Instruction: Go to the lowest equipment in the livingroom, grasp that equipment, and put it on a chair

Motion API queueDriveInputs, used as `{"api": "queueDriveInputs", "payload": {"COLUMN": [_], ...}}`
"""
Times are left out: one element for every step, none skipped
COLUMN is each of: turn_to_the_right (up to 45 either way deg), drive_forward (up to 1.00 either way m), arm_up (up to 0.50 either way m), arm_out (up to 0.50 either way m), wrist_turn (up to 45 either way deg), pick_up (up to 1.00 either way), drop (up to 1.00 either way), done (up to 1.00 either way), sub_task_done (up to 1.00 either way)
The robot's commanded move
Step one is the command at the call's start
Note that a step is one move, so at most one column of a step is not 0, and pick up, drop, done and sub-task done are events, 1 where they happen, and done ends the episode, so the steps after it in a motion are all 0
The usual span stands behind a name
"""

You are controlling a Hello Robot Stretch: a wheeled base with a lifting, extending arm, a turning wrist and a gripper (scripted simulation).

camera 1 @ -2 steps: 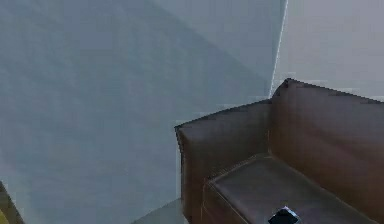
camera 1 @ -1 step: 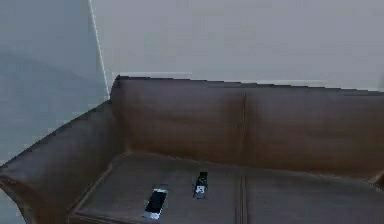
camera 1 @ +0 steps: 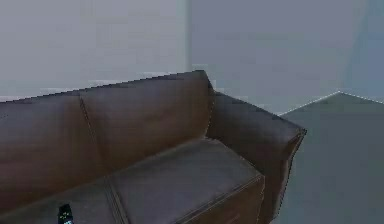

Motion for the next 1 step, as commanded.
{"api": "queueDriveInputs", "payload": {"turn_to_the_right": [42.0], "drive_forward": [0.0], "arm_up": [0.0], "arm_out": [0.0], "wrist_turn": [0.0], "pick_up": [0.0], "drop": [0.0], "done": [0.0], "sub_task_done": [0.0]}}
